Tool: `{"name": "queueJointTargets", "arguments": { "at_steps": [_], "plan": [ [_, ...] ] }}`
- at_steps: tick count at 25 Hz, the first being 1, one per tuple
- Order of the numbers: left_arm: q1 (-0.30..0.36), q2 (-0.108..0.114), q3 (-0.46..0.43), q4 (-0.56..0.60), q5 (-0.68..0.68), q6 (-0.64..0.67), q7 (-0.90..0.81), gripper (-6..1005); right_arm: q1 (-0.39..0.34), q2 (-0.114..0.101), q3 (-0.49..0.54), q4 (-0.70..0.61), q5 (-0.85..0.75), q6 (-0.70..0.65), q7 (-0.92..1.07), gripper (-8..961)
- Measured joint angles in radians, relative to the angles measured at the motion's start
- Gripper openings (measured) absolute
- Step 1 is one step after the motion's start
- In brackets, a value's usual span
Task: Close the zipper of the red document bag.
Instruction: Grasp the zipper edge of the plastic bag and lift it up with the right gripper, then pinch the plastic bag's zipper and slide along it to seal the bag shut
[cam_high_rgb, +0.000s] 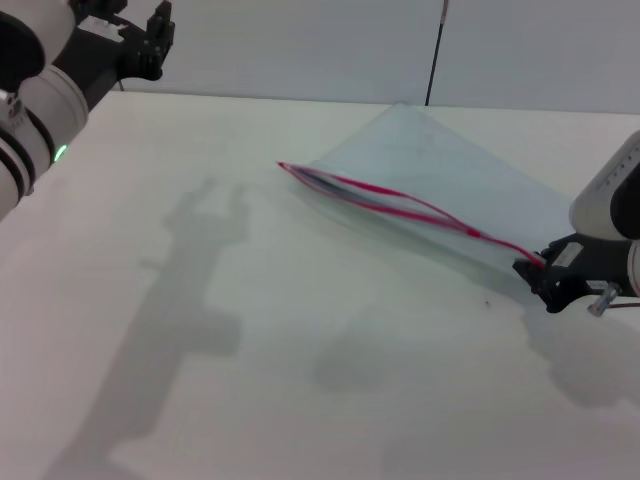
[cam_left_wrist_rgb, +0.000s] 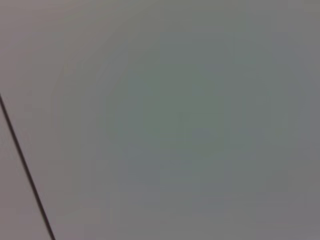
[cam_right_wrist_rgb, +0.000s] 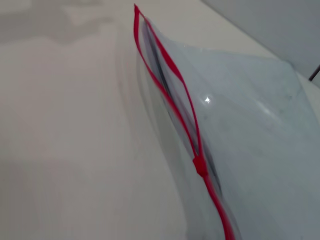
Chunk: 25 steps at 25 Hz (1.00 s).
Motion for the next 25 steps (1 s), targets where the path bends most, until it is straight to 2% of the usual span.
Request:
{"name": "queueJointTargets", "arguments": {
  "at_steps": [3,6,8,12,15,17,19,20,23,25],
  "plan": [
    [-0.015,0.009,0.023,0.027,-0.002,0.061,0.002,444,-0.009,0.0,0.001,-0.025,0.001,0.001,0.006,89],
    [-0.042,0.03,0.05,0.063,-0.021,0.144,0.0,443,-0.022,0.001,0.007,-0.06,0.001,0.0,0.007,62],
    [-0.077,0.052,0.059,0.082,-0.068,0.218,-0.002,443,-0.03,0.001,0.012,-0.082,0.001,-0.001,0.016,61],
    [-0.085,0.049,0.024,0.084,-0.081,0.214,-0.068,443,-0.034,0.001,0.013,-0.093,0.002,-0.001,0.018,60],
    [-0.075,0.044,-0.015,0.05,-0.081,0.098,-0.172,442,-0.036,0.001,0.013,-0.095,0.01,0.007,0.018,59],
    [-0.071,0.053,-0.025,0.007,-0.08,-0.006,-0.231,442,-0.037,0.001,0.014,-0.094,0.027,0.012,0.018,58],
    [-0.072,0.077,-0.025,-0.057,-0.079,-0.143,-0.306,442,-0.035,0.001,0.015,-0.092,0.037,0.013,0.016,57],
    [-0.074,0.084,-0.024,-0.07,-0.079,-0.17,-0.324,442,-0.033,0.0,0.015,-0.092,0.038,0.013,0.016,57],
    [-0.092,0.135,-0.013,-0.143,-0.066,-0.326,-0.451,441,-0.031,0.0,0.021,-0.092,0.039,0.014,0.015,56],
    [-0.11,0.172,-0.005,-0.181,-0.002,-0.418,-0.574,441,-0.03,0.0,0.023,-0.092,0.039,0.014,0.015,57]
  ]
}}
